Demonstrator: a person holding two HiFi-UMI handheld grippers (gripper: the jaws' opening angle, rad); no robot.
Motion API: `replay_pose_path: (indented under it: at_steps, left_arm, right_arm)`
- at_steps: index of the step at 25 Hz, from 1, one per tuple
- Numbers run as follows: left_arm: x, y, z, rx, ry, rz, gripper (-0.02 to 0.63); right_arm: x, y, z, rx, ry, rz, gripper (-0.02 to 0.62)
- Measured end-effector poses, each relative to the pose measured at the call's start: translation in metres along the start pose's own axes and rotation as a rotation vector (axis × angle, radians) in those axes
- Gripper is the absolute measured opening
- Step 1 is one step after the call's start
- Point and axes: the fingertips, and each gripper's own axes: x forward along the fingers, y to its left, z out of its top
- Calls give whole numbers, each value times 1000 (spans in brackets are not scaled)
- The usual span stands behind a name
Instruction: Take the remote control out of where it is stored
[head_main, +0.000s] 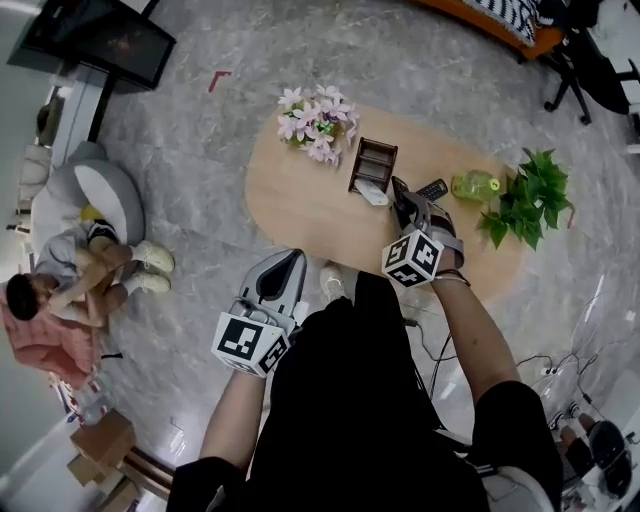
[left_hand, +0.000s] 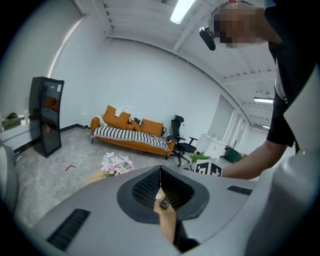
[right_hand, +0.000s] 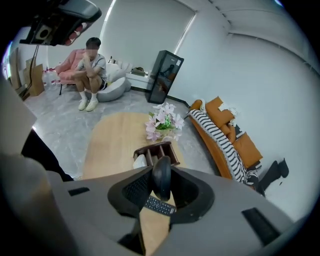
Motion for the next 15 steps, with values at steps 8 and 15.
replay_pose_path:
  at_steps: [8,15]
  left_arm:
    - [18,-48,-22,65,78,-154,6]
    - [45,-95,-27,111,109,-274,8]
  right_arm:
    - [-45,9,-93,143,126,-92,103]
    - [-81,4,-165,241,208,-165,103]
